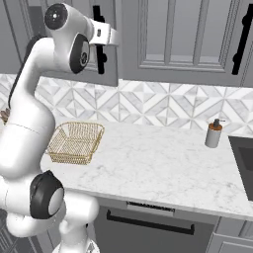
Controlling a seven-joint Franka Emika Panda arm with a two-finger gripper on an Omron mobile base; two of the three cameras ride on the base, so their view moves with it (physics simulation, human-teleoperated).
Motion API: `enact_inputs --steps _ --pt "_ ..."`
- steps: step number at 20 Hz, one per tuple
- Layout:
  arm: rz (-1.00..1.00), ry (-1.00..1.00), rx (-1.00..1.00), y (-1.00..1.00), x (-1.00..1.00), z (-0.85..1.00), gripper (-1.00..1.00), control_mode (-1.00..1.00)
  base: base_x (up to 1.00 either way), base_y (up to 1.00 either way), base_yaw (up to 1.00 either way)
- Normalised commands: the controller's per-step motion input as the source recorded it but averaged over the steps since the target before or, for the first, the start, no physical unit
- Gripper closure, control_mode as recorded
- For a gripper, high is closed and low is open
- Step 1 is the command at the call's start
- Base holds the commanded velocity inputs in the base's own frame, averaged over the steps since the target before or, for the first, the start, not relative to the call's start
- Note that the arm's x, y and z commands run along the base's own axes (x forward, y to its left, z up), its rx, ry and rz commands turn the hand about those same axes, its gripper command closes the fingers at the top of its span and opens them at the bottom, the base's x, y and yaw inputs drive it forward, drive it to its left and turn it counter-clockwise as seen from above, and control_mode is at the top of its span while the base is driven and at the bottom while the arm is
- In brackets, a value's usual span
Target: Open the cabinet, pick up the bread from the cabinet and place it in the basket. Then move the basket to the dining counter.
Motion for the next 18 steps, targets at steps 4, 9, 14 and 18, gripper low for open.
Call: enact_inputs --steps 4,9,14,18 --pt "-0.32 -0.01 0.0 0.59 -1.0 0.0 1.0 -1.0 0.0 0.0 0.0" --pt "-0.27 0.0 0.0 0.5 -1.0 0.0 1.0 -1.0 0.0 0.0 0.0" --pt "-0.24 0.01 -0.01 0.52 -1.0 0.0 1.0 -1.0 0.0 0.0 0.0" --pt "-0.24 0.1 -0.01 0.62 -1.0 0.0 1.0 -1.0 0.0 0.0 0.0"
